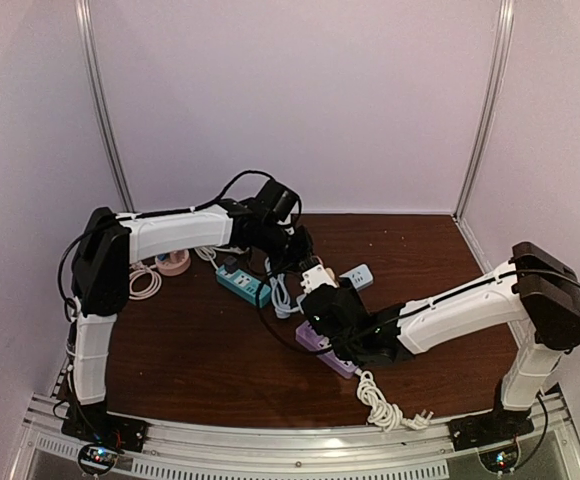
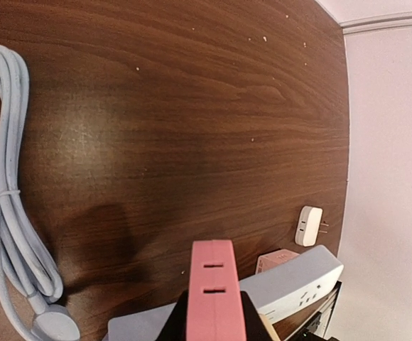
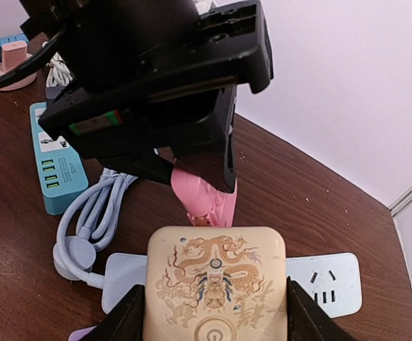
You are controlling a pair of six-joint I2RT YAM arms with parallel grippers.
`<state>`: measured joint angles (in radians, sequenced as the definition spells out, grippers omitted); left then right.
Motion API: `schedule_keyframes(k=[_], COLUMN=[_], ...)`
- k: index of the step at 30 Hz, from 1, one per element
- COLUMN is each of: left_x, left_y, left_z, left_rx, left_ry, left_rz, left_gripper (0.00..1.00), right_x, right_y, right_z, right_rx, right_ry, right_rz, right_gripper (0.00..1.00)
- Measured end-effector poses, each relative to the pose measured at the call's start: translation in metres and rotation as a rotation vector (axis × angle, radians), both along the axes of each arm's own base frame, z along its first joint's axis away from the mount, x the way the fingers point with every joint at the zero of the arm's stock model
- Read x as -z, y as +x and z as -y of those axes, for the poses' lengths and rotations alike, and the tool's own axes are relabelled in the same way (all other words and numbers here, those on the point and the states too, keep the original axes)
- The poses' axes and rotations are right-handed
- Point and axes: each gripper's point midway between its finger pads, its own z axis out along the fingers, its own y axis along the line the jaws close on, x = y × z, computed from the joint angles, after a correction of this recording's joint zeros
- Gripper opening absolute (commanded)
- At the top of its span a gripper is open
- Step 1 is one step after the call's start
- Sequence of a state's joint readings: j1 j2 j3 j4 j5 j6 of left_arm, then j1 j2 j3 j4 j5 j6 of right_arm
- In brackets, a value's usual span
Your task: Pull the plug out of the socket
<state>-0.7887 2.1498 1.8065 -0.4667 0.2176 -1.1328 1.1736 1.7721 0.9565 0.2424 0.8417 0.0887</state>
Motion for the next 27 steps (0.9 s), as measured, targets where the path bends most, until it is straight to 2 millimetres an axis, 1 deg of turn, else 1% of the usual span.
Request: schedule_keyframes(k=[12,16,22,27], left_x=[-0.007,-0.010,-0.017,-0.030], left_y=[0.002,0.001,0.000,-0.003], left_z=[0.001,-0.002,-0.005,-0.007], left_rx=[0.033,0.022,0.013,0.010], left_ry=[0.006,-0.004,-0.024,-0.060], left_rz=[0.040,0.058,0.083,0.121], left_gripper=[0.00,0.00,0.00,0.00], right_x=[-0.003,-0.006,-0.013,-0.024], right_y=[-0.001,-0.001,-0.002,-0.003], right_z=[0.002,0.001,0.000,0.002], right_rx=[-0.011,-0.016,-0.029,-0.053], right_ry=[-0.004,-0.003,0.013,0.025], right_rz=[-0.005,-0.004,-0.003,0.003], right_gripper=[0.12,0.12,0.12,0.12])
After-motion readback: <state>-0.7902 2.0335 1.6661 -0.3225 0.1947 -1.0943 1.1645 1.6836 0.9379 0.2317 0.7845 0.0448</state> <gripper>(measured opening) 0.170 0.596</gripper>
